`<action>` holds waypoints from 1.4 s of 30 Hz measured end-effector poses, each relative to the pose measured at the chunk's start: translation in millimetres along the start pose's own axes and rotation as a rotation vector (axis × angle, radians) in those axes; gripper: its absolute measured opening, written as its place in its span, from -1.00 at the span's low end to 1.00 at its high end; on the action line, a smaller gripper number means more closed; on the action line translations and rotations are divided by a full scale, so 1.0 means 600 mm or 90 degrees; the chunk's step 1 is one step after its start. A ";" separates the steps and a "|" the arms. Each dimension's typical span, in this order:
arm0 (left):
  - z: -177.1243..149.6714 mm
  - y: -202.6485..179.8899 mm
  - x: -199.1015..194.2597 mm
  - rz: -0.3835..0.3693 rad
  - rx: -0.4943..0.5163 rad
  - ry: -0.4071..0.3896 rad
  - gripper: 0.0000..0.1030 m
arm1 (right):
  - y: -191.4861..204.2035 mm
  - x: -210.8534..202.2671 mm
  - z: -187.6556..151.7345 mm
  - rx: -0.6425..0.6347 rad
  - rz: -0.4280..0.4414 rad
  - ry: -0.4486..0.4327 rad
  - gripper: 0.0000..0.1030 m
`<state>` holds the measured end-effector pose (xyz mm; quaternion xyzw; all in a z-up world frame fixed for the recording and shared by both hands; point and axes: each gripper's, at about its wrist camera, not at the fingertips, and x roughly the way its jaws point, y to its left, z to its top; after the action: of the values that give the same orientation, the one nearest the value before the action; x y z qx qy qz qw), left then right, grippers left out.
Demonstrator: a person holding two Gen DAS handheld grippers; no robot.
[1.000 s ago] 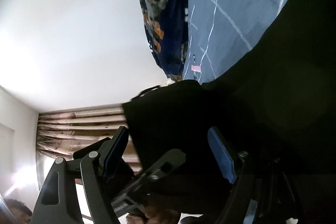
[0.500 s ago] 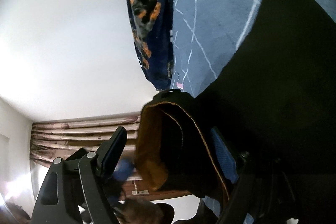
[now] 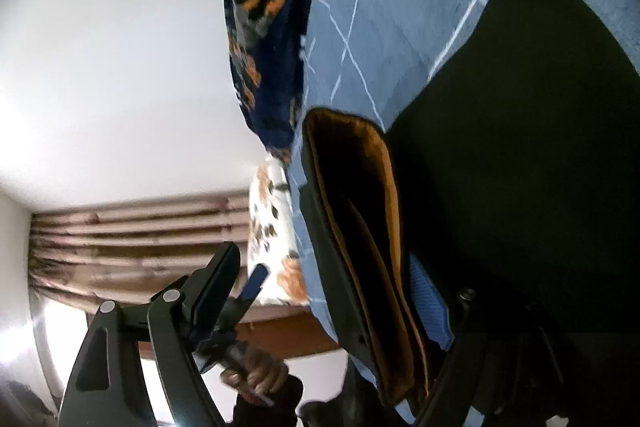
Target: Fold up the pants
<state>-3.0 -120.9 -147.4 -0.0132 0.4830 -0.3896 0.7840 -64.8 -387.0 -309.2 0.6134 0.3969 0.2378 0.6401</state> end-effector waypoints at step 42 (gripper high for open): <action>-0.026 0.039 0.121 0.045 -0.021 0.063 0.42 | -0.041 -0.185 -0.005 -0.069 -0.127 -0.134 -0.71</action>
<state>16.0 -144.3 -219.3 0.0104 0.5278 -0.3537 0.7721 -134.8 -476.2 -308.8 0.5571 0.3732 0.1280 0.7307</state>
